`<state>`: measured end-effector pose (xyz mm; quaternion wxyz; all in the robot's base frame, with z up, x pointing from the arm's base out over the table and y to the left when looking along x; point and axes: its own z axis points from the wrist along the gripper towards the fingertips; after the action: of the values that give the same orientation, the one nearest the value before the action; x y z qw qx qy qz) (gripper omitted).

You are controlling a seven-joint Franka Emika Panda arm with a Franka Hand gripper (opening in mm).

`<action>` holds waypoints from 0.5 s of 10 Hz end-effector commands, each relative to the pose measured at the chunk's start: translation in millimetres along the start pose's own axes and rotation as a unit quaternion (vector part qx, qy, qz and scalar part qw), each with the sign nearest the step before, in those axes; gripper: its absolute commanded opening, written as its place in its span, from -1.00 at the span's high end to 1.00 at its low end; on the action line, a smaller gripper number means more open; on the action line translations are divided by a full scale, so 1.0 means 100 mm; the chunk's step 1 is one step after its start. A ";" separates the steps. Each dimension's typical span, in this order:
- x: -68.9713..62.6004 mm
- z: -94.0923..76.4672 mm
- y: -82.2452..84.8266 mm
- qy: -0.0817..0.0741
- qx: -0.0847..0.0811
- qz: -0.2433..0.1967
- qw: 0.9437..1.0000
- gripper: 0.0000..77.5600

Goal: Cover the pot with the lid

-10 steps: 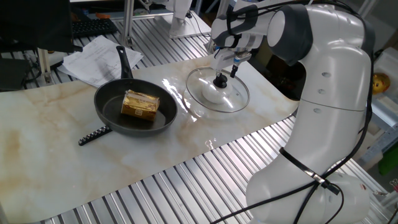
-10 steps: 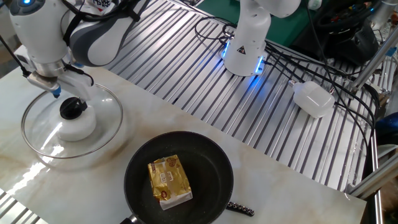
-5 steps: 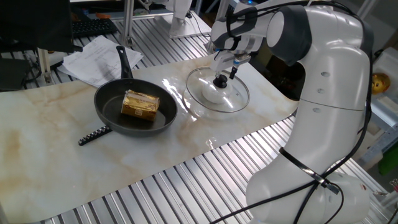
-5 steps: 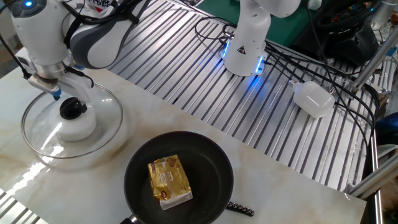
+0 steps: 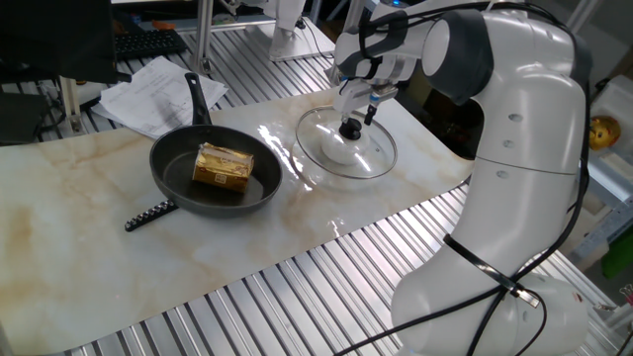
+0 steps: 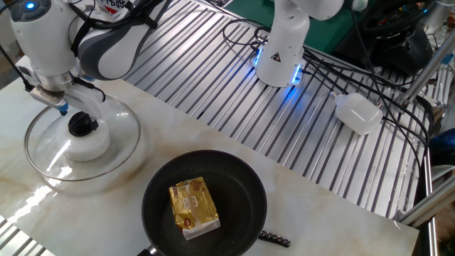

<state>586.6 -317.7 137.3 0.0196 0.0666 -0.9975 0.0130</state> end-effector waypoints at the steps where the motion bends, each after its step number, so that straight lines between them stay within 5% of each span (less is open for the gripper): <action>1: 0.00 0.00 -0.01 -0.001 0.001 0.003 1.000 -0.99; 5: 0.00 0.00 -0.01 -0.002 0.001 0.005 1.000 -0.99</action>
<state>586.3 -317.9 135.5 0.0191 0.0615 -0.9978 0.0133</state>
